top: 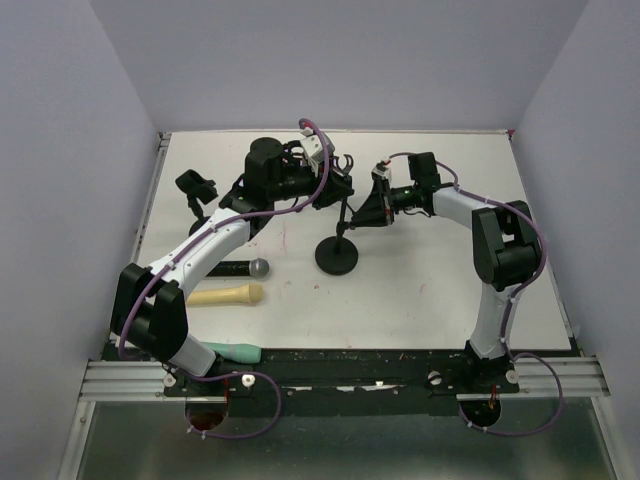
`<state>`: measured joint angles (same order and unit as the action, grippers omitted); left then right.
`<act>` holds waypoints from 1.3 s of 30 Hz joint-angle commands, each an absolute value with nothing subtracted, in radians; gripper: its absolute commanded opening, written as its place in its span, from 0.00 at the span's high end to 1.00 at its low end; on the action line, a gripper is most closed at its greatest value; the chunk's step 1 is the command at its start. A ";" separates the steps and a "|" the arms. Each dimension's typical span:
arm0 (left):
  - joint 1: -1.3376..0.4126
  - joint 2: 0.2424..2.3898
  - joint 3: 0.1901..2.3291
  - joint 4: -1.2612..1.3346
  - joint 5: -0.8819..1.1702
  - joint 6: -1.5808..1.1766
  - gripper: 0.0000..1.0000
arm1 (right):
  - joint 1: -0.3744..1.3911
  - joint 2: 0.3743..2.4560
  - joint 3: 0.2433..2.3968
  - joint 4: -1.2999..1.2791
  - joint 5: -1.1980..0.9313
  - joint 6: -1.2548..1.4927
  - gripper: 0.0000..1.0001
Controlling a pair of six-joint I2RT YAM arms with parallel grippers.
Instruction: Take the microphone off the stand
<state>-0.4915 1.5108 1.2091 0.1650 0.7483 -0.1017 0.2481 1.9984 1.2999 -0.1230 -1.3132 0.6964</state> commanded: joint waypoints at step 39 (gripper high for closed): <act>-0.514 1.494 1.223 0.137 0.730 -0.115 1.00 | 0.264 2.031 1.347 0.120 -1.442 0.801 0.90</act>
<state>-0.5045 1.5108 1.2190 0.1444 0.7265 -0.0937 0.2562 2.0205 1.2587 0.0525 -1.3857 0.7994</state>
